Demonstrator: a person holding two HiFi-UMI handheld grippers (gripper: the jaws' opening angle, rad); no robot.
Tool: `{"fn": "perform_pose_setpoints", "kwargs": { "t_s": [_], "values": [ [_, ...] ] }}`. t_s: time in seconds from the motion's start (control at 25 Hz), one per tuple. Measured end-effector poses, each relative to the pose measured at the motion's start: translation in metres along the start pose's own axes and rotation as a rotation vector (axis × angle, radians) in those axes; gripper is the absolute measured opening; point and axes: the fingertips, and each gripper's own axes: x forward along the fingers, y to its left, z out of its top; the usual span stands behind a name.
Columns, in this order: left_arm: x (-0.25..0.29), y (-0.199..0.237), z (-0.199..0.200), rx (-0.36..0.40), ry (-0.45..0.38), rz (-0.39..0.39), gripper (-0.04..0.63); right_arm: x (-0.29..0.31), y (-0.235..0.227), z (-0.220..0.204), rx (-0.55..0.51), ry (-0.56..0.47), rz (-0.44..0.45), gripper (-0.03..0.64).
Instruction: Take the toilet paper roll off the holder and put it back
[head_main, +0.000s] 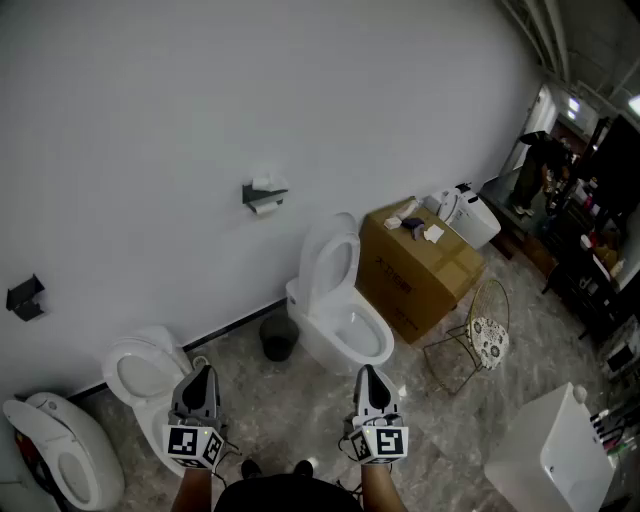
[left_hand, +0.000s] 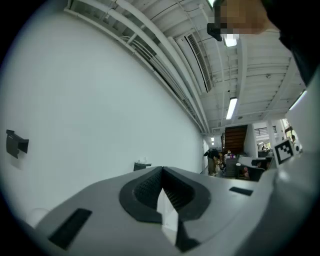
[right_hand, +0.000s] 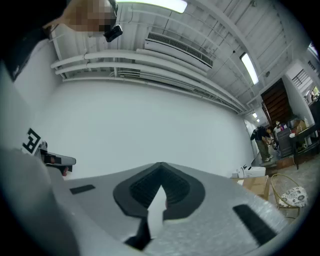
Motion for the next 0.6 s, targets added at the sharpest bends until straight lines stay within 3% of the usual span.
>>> {"fn": "perform_pose_setpoints", "kwargs": {
  "t_s": [0.6],
  "values": [
    [-0.0016,-0.0070,-0.0008,-0.010,-0.002,-0.008,0.003,0.0019,-0.0005,-0.0025,0.006,0.007,0.008,0.002]
  ]
}}
